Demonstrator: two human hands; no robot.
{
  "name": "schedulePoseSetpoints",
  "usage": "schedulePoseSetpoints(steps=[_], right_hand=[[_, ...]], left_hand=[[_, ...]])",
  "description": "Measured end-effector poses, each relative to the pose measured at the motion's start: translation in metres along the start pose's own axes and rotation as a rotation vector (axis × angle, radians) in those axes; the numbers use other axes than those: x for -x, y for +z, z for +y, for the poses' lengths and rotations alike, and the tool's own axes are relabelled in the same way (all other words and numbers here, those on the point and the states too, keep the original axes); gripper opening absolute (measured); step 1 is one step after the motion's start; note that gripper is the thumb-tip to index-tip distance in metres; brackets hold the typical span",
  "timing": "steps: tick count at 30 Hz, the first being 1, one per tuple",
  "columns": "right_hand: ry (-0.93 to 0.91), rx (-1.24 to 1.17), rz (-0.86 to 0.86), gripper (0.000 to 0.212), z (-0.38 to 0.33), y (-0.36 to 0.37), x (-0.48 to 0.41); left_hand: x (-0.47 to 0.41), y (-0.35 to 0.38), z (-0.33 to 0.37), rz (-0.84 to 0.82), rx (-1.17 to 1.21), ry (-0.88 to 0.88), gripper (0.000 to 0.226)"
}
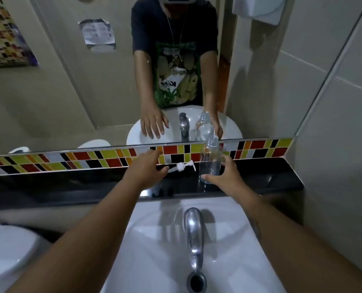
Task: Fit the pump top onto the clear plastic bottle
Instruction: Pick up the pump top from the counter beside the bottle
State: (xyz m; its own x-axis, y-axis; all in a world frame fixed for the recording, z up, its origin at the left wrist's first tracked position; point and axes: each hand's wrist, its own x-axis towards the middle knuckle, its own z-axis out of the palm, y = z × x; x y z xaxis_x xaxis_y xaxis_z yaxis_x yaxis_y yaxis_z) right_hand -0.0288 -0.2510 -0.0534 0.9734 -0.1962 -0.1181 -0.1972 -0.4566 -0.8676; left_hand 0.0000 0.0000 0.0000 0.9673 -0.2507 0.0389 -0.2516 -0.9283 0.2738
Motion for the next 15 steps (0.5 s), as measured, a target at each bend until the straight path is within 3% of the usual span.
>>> schedulePoseSetpoints(steps=[9,15], right_hand=[[0.002,-0.164,0.067,0.08,0.028,0.027,-0.022],[-0.003,-0.088,0.183,0.074,0.038,0.036,-0.024]], left_hand=[[-0.026,0.052,0.005,-0.087,0.005,0.007,0.061],[-0.043,0.069,0.011,-0.071,-0.015,0.045,0.063]])
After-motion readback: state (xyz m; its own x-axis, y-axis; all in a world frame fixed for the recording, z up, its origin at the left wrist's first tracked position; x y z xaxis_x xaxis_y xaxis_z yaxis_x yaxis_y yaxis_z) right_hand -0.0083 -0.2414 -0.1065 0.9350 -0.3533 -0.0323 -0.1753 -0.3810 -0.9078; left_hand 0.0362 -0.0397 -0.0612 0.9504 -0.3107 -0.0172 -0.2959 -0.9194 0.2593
